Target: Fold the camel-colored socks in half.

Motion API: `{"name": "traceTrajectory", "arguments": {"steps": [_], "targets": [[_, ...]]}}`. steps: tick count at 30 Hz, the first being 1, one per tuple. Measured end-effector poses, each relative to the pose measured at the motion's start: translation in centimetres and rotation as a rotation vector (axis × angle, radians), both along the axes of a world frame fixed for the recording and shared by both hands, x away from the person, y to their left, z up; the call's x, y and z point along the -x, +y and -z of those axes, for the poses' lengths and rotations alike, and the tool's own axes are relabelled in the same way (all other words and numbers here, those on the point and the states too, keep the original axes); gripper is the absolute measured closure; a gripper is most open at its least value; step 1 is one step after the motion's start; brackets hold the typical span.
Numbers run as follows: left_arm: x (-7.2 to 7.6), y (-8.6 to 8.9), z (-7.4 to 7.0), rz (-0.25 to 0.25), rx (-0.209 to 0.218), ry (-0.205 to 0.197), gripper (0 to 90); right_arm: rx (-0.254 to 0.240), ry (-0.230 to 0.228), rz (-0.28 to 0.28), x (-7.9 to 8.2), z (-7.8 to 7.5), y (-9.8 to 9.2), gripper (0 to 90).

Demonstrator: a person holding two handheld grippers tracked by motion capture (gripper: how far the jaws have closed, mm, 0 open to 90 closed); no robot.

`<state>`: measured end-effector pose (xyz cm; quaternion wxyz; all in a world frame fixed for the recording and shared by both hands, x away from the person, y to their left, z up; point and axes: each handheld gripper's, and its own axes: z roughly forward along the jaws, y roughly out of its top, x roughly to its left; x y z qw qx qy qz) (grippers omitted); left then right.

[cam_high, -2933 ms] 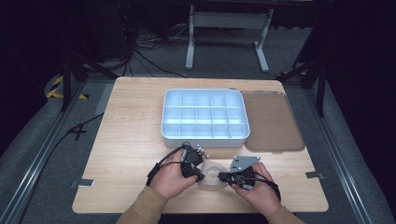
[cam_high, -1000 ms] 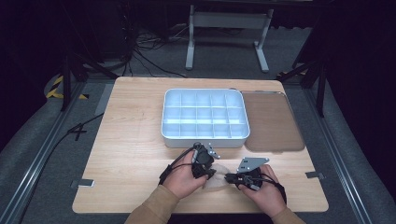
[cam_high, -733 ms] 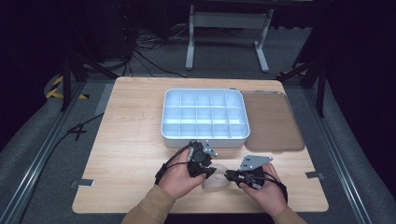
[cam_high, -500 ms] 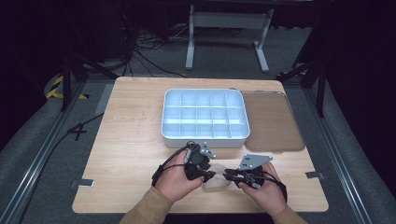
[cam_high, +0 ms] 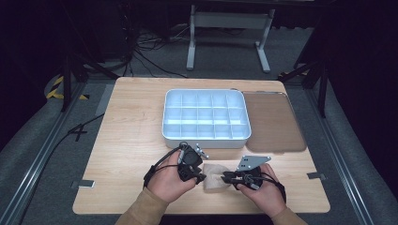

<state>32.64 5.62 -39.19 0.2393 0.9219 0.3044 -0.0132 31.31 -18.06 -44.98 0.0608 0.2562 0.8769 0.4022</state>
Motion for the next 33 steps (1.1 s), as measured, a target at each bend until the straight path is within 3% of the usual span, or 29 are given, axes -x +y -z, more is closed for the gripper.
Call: {"name": "traceTrajectory", "arguments": {"steps": [13, 20, 27, 33], "targets": [[-0.4, 1.4, 1.5, -0.048, -0.075, 0.072, 72.0, 0.019, 0.027, -0.002, -0.5, 0.8, 0.9, 81.6], [-0.6, 1.6, 2.6, -0.059, -0.097, 0.103, 73.3, 0.033, 0.049, -0.017, -1.5, 1.8, 0.8, 86.0], [-0.9, 0.7, 4.1, -0.04, -0.107, 0.102, 76.4, 0.069, 0.035, -0.055, -1.5, 1.7, 1.1, 88.4], [-1.3, -0.1, 5.1, -0.016, -0.089, 0.094, 80.9, 0.059, 0.029, -0.072, -1.6, 1.8, 0.9, 88.6]]}}
